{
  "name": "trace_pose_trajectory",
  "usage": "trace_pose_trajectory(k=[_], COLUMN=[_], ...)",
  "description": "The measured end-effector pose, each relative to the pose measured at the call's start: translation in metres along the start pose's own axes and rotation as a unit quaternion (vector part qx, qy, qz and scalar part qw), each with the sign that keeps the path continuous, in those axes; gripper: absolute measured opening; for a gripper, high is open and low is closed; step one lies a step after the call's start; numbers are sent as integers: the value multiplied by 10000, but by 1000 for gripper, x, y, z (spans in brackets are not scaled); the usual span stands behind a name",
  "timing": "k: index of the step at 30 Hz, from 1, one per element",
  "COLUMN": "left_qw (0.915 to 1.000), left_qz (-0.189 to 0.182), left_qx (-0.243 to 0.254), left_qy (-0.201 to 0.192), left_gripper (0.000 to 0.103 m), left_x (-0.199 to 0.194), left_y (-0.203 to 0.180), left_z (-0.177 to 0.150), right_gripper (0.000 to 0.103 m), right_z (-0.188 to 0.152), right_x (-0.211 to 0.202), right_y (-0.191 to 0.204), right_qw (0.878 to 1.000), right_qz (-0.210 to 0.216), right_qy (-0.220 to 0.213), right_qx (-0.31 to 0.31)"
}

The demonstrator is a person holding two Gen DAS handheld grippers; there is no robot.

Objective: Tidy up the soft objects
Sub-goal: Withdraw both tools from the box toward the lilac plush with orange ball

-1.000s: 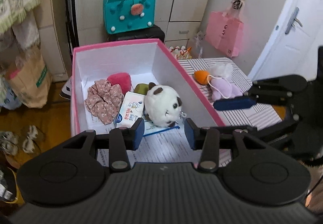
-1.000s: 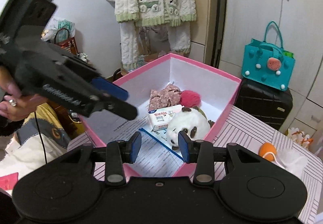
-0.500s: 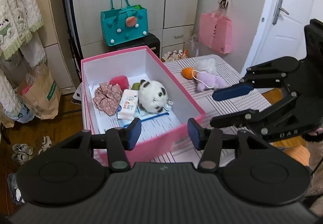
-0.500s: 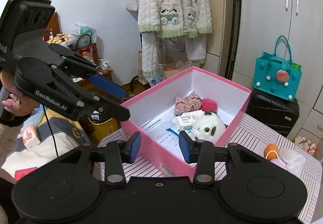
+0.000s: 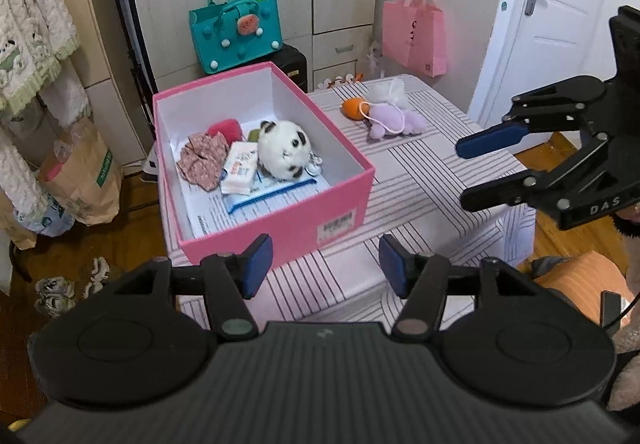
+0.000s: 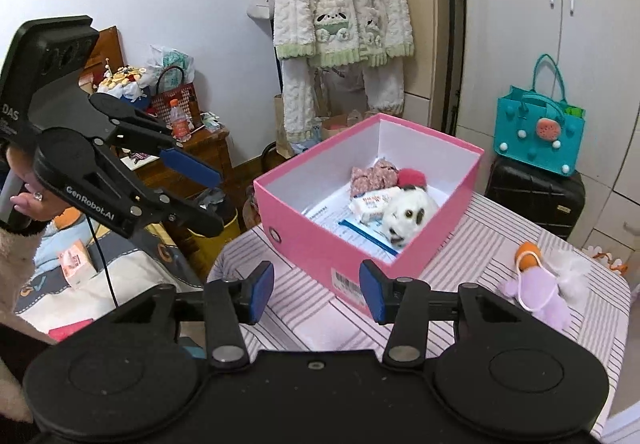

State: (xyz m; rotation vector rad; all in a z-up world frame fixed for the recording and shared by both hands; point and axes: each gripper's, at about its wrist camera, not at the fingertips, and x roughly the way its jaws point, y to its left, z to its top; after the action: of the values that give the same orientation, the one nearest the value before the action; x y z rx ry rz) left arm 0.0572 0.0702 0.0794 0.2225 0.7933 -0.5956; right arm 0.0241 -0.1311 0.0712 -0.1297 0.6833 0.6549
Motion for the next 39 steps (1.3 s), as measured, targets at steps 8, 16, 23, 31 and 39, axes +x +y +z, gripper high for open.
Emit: trace_pose_trajectory(k=[8,16,23,31,39], left_qw=[9994,9985,9981,9940,9945], left_qz=[-297,-529,-568,-897,-625], left_qx=[99,160,211,108,-183], left_qy=[162,20,-77,-616,-817], left_gripper=[58,60,60,61,61], left_x=[18,38,60,82,117], left_y=[-21,-42,-62,-88,-84], left_z=[-15,-32,-33,17,64], right_gripper=[57,60,64,64,66], right_z=[-31,-67,-89,-91,-73], right_x=[-13,-17,-13,-12,-17], right_y=[1,-5,-23,-53,-108], right_qw=[9997,9988,9972,9909,9860], right_qz=[-168,-256,-545,-1234,-1338], right_qy=[167,374,372,-16,-444], right_qx=[17,158,366,541,895])
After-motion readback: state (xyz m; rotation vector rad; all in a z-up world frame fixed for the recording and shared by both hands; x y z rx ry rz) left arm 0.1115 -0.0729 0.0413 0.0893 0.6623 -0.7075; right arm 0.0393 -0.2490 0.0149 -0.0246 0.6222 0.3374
